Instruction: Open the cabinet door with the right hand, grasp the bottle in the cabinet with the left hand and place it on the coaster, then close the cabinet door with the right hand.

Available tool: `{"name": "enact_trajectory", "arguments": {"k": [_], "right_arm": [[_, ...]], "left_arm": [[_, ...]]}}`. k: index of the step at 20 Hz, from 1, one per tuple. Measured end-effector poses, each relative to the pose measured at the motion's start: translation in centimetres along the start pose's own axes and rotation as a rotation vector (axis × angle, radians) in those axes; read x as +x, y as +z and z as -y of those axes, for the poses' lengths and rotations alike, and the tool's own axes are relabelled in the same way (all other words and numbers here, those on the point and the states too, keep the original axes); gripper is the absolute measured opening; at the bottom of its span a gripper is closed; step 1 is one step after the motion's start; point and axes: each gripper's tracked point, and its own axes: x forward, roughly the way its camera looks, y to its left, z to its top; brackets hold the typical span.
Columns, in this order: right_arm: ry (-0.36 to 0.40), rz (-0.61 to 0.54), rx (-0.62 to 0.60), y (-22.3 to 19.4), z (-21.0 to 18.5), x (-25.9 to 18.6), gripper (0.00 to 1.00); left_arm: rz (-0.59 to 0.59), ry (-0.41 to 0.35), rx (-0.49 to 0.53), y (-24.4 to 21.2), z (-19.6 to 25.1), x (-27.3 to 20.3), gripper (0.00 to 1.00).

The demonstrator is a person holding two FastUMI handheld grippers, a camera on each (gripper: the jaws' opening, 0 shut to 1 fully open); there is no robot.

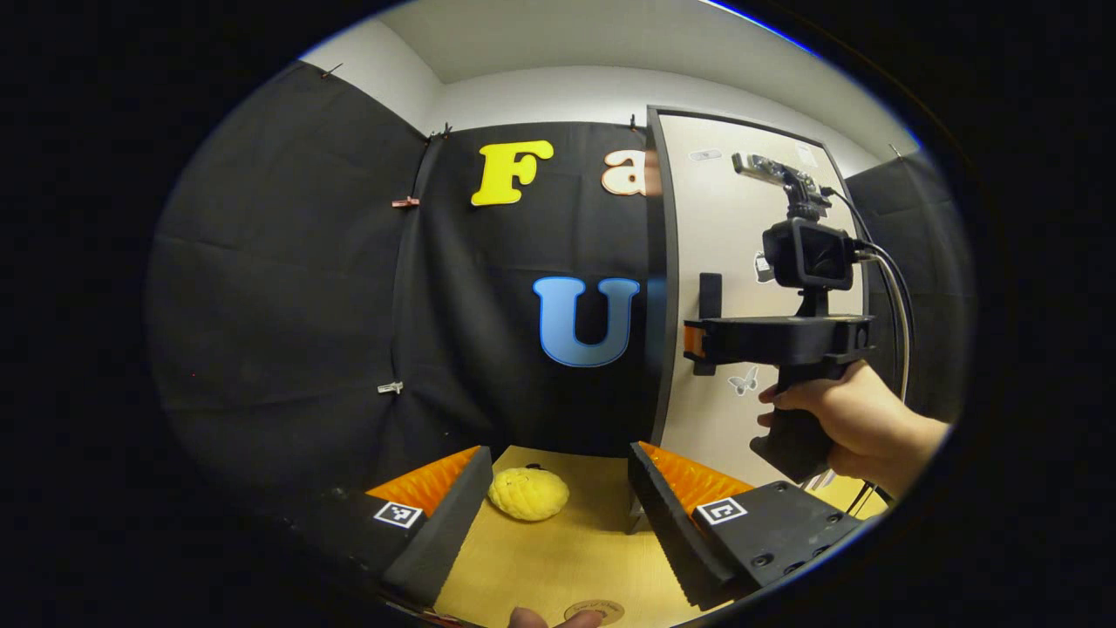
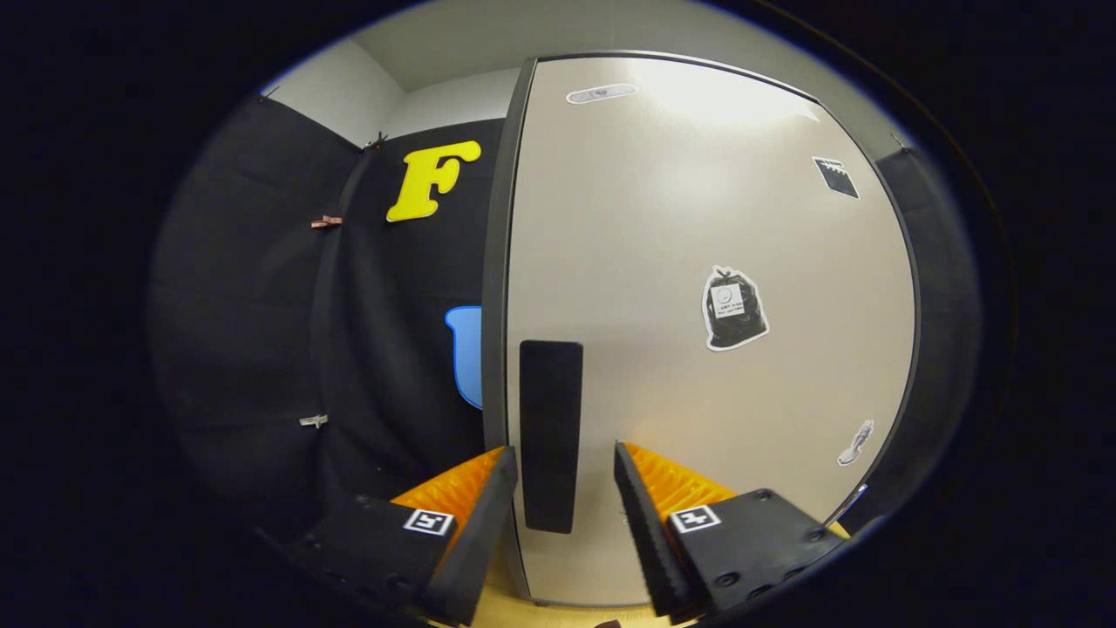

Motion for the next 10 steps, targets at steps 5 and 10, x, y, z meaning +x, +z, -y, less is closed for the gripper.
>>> {"name": "enact_trajectory", "arguments": {"k": [5,10], "right_arm": [[-0.060,-0.003,0.026,-0.6,-0.2,0.6,0.48],[-0.017,-0.010,0.046,-0.7,-0.4,0.4,0.19]], "left_arm": [[0.006,-0.001,0.004,0.1,-0.2,-0.6,0.98],[0.011,-0.001,0.004,0.3,-0.1,-1.4,0.98]]}}
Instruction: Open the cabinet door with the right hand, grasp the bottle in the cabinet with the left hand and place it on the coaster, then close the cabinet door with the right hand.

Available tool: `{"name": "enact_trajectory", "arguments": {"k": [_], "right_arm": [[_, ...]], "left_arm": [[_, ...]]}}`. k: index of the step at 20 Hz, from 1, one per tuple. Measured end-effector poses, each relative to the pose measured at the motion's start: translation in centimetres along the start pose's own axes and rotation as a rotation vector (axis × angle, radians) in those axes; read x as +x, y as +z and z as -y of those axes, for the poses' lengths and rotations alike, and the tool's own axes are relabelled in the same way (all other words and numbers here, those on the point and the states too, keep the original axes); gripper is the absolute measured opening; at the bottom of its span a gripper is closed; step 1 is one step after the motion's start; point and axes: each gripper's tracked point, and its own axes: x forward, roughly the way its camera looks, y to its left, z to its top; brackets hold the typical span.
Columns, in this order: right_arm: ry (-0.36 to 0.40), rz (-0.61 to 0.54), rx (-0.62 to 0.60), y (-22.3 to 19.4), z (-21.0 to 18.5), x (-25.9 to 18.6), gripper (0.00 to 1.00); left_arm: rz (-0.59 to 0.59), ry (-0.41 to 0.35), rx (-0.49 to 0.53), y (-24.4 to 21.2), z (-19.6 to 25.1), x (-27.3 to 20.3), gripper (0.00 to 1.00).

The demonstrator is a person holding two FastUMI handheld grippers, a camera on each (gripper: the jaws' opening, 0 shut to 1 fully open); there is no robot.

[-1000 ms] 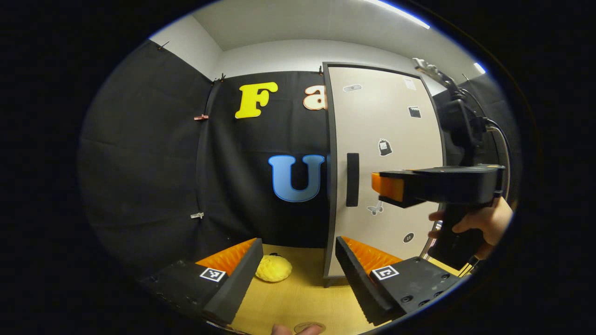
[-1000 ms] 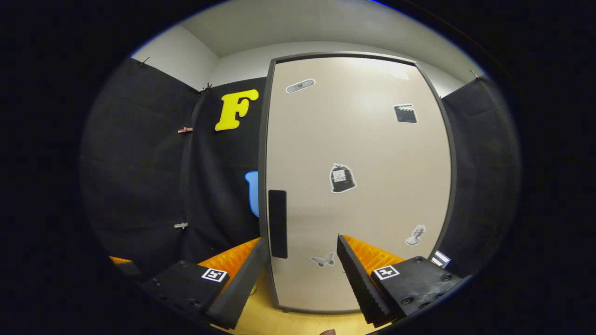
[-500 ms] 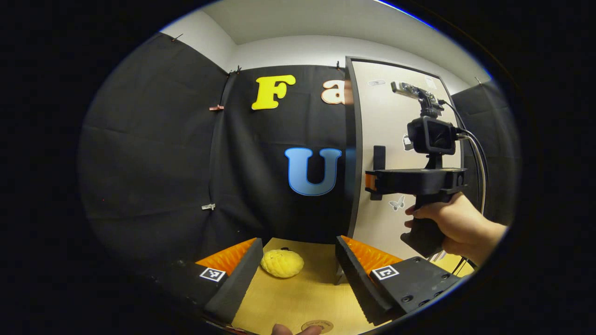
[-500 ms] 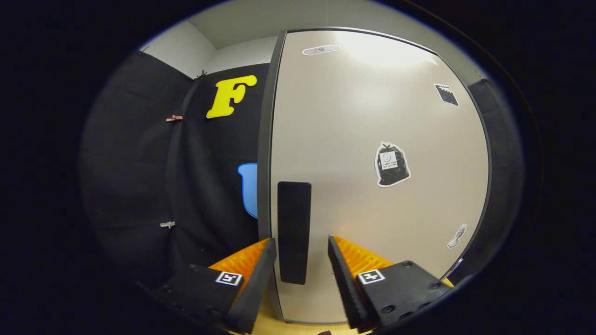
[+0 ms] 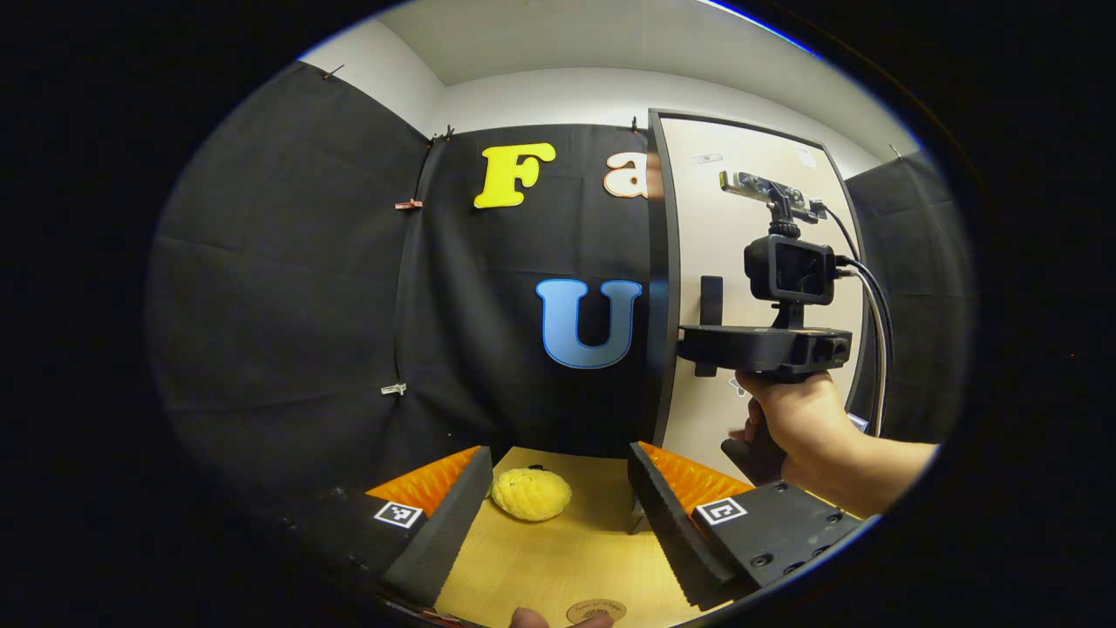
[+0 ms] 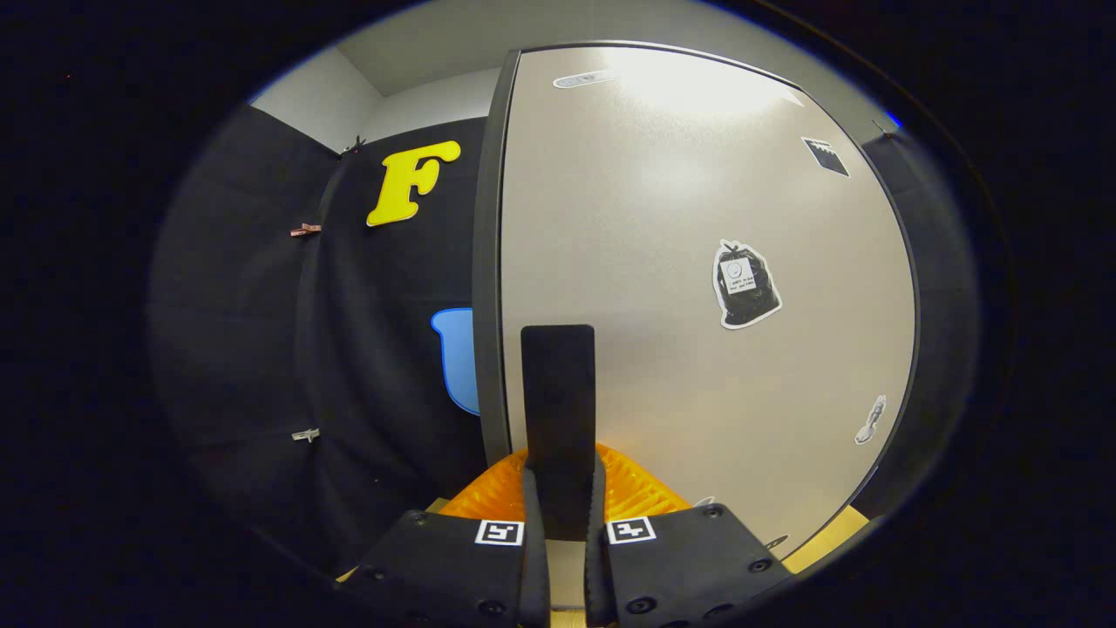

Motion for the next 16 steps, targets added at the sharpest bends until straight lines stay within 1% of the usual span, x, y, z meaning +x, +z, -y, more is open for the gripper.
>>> {"name": "enact_trajectory", "arguments": {"k": [4,6,12,16], "right_arm": [[0.052,-0.010,-0.007,0.2,-0.2,-1.2,0.20],[0.077,-0.016,0.013,0.3,-0.5,-2.3,0.20],[0.151,-0.037,0.029,0.9,0.0,-6.5,0.19],[0.195,-0.042,0.035,0.8,0.6,-10.1,0.20]], "left_arm": [[0.004,0.001,-0.001,0.2,-0.3,-1.0,0.98],[0.007,0.000,-0.002,0.4,-0.3,-1.1,0.98],[0.020,-0.013,-0.007,1.0,1.5,-4.1,0.98],[0.023,-0.016,0.001,1.4,2.4,-5.2,0.98]]}}
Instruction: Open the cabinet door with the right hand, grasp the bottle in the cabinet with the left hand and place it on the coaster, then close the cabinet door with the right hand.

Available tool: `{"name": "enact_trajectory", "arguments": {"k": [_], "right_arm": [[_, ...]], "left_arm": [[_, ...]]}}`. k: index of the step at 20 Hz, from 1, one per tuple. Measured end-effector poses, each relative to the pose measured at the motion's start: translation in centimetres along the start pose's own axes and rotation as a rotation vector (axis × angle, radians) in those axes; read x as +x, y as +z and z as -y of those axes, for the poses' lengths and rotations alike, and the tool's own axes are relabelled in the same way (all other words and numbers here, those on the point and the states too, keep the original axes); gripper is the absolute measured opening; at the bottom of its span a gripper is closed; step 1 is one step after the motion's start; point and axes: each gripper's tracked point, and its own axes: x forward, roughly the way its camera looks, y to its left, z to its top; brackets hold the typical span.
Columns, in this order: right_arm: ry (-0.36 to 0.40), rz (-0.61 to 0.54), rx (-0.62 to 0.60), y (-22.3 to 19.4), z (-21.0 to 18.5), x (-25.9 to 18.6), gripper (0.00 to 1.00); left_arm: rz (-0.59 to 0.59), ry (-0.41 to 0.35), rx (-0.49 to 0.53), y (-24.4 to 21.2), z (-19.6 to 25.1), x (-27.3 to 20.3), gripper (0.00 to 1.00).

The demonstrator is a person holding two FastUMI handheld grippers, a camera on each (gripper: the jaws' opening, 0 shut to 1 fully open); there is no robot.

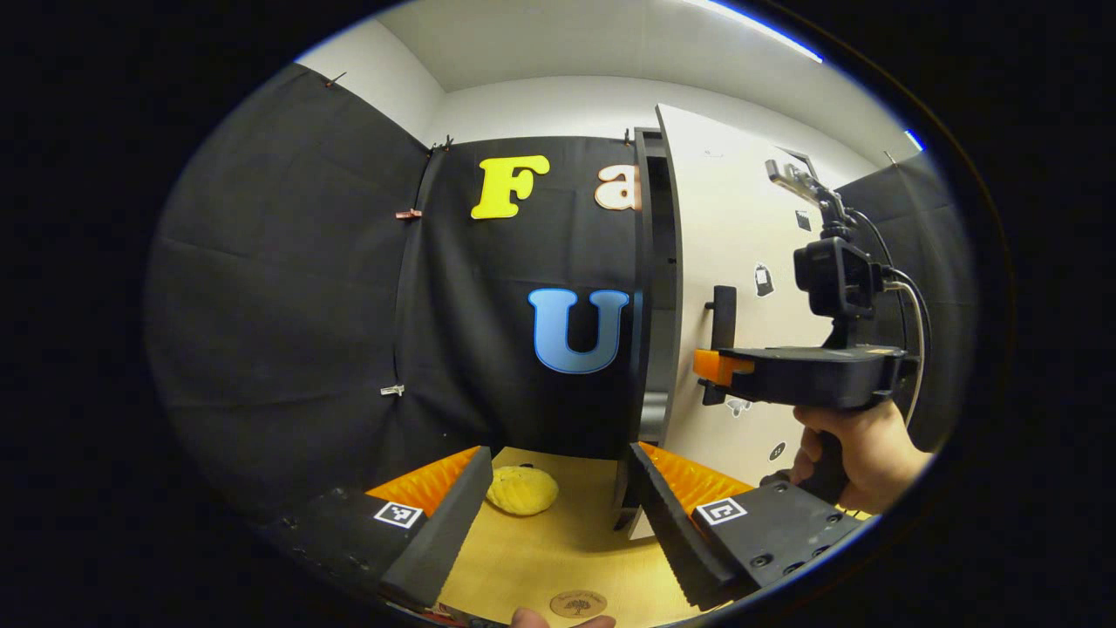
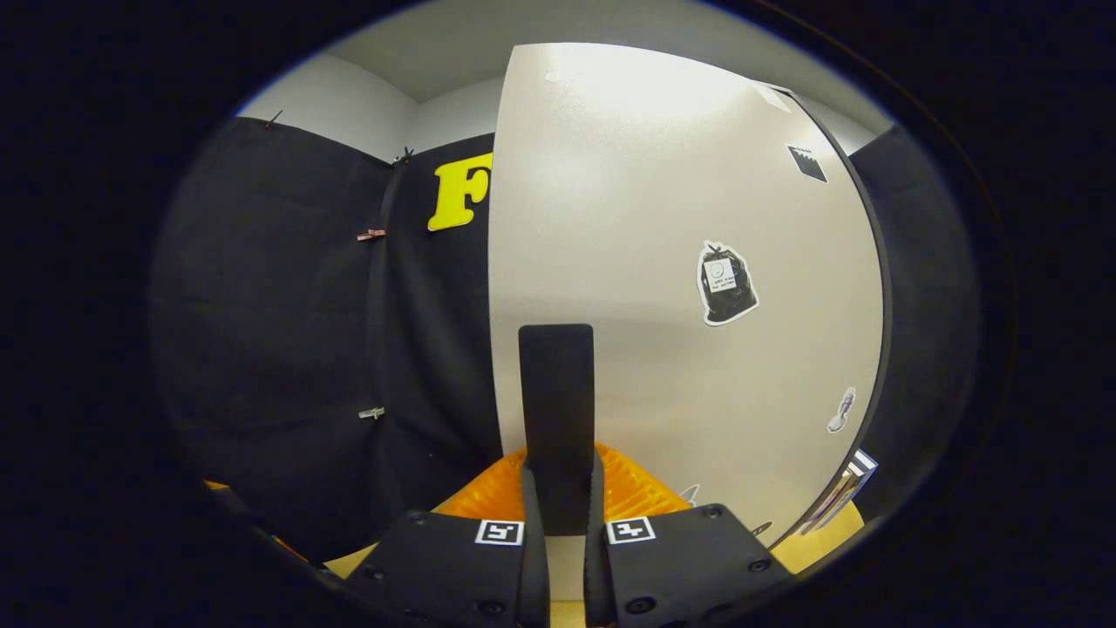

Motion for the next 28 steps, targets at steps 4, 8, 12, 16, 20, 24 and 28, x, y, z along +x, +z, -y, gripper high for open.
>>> {"name": "enact_trajectory", "arguments": {"k": [4,8,12,16,20,24,28], "right_arm": [[0.021,0.008,-0.002,0.4,0.8,-3.2,0.19],[0.039,0.005,0.008,0.5,1.9,-6.2,0.19],[0.040,0.001,0.010,0.5,3.3,-9.0,0.19],[0.020,-0.008,0.015,0.6,5.1,-11.8,0.19],[-0.011,-0.004,0.024,0.9,7.6,-14.5,0.19],[-0.047,0.014,0.015,1.0,9.6,-16.7,0.19],[-0.085,0.010,0.034,0.8,11.1,-17.7,0.19]], "left_arm": [[0.003,-0.012,0.009,0.3,1.1,-1.2,0.98],[0.006,-0.037,0.021,0.6,2.6,-2.0,0.98],[0.026,-0.075,0.031,1.7,4.4,-2.1,0.98],[0.039,-0.108,0.028,2.5,6.5,-1.5,0.98],[0.038,-0.147,0.023,2.6,8.8,-1.6,0.98],[0.040,-0.186,0.020,2.8,11.1,-1.2,0.98],[0.030,-0.242,0.012,2.8,14.1,-0.6,0.98]]}}
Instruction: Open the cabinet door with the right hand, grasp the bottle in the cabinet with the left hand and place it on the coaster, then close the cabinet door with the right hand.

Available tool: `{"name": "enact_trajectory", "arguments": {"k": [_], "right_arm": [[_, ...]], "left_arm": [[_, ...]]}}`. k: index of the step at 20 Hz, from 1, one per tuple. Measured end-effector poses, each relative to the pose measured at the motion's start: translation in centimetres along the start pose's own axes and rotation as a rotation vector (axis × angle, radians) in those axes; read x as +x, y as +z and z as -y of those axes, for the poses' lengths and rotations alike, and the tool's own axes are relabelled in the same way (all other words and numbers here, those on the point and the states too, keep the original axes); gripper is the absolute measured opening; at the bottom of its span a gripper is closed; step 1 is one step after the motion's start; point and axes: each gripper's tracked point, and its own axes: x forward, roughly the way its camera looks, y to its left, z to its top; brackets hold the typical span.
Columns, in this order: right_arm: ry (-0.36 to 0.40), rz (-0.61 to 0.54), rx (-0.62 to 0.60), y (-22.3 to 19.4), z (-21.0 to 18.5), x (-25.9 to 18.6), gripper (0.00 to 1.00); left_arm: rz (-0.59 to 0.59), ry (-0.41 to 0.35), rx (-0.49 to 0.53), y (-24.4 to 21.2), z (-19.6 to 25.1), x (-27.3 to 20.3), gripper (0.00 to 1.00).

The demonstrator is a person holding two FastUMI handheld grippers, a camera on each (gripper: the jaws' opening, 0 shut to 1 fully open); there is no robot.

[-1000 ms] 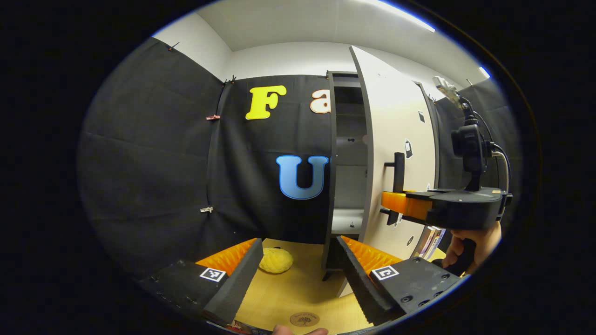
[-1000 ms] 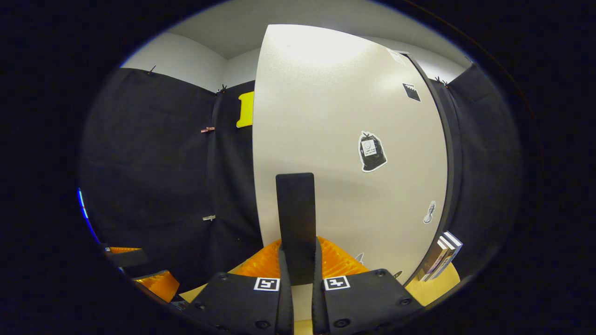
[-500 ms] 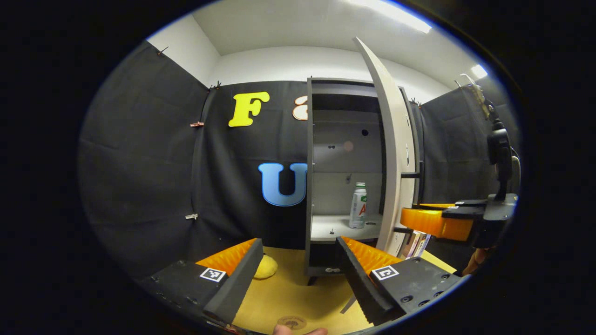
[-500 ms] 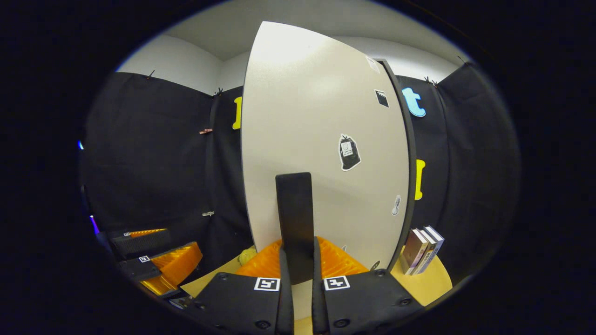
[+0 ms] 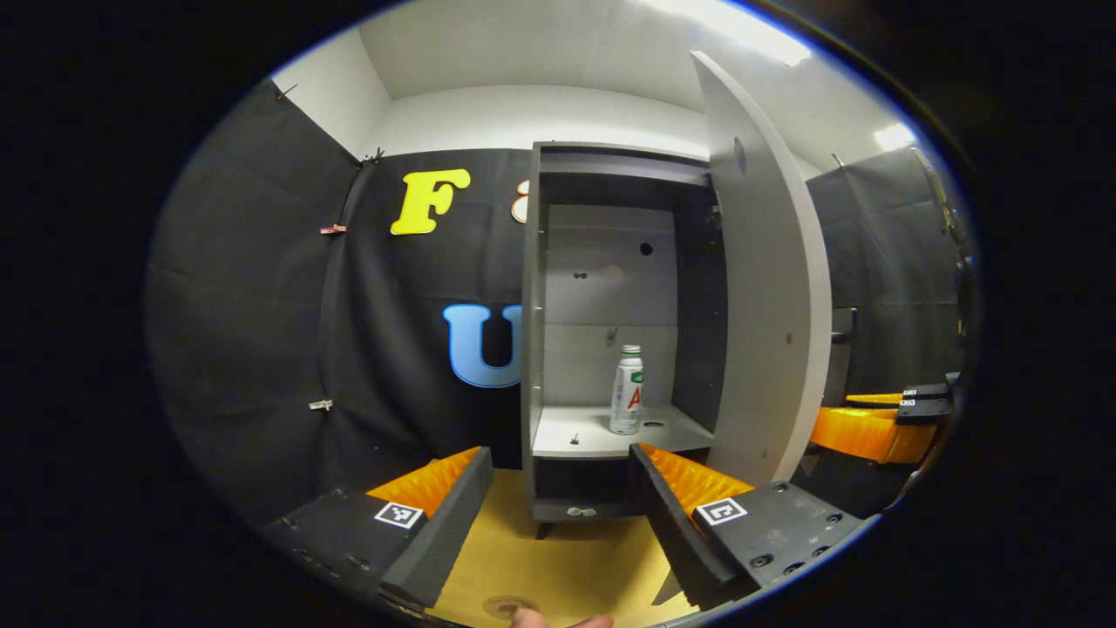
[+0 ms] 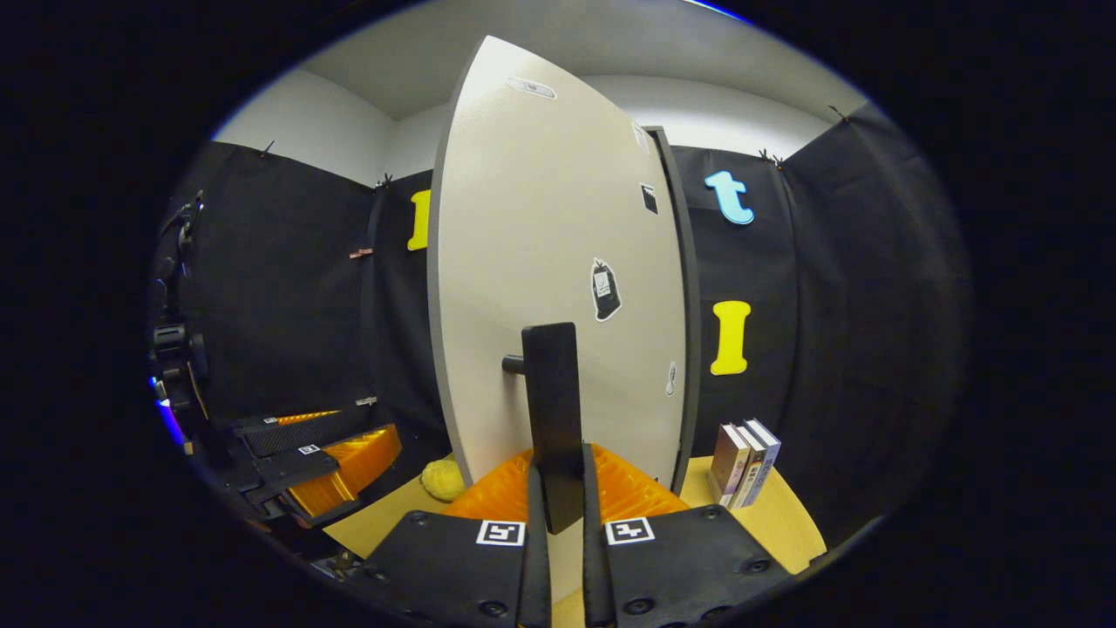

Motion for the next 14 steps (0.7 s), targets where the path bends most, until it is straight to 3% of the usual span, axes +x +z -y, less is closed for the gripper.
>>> {"name": "enact_trajectory", "arguments": {"k": [9,10,11,12,14], "right_arm": [[-0.117,0.014,0.050,0.4,6.7,-2.4,0.18],[-0.132,0.019,0.057,0.6,7.6,-2.7,0.11],[-0.149,0.024,0.056,0.7,8.3,-2.8,0.17],[-0.169,0.026,0.047,0.7,9.2,-3.0,0.17],[-0.198,0.034,0.042,1.0,11.0,-3.3,0.12]], "left_arm": [[-0.004,-0.077,-0.009,0.4,5.3,3.0,0.98],[-0.003,-0.084,-0.010,0.5,5.9,3.4,0.98],[-0.001,-0.090,-0.011,0.6,6.6,3.7,0.98],[0.000,-0.096,-0.012,0.7,7.2,4.2,0.98],[0.007,-0.110,-0.013,1.0,8.3,5.3,0.98]]}}
